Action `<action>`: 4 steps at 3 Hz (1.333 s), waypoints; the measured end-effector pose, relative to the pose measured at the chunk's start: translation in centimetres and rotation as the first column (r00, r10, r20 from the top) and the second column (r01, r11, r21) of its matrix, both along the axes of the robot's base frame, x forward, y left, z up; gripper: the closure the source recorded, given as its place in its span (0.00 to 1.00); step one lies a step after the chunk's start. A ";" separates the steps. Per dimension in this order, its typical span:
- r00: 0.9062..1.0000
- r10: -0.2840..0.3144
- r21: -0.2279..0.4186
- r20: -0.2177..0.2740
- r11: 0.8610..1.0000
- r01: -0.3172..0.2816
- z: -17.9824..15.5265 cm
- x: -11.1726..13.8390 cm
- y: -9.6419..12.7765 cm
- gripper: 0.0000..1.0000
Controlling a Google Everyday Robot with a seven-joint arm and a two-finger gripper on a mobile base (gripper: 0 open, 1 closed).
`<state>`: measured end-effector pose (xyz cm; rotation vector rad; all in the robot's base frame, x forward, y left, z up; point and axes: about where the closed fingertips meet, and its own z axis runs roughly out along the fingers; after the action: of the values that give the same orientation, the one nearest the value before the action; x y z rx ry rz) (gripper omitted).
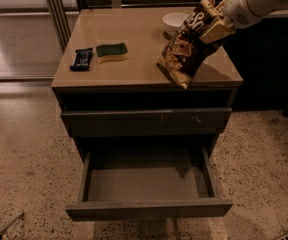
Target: Place brown chip bag into middle drawer
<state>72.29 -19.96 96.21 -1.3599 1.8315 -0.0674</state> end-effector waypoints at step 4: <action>0.948 0.312 -0.001 -0.060 0.950 -0.313 1.9 -9.4 1.8 1.00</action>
Offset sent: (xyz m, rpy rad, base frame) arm -0.1447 -0.0066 0.0551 0.0607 0.0357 0.3861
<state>62.88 -18.19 98.09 -1.6596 1.6425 0.1313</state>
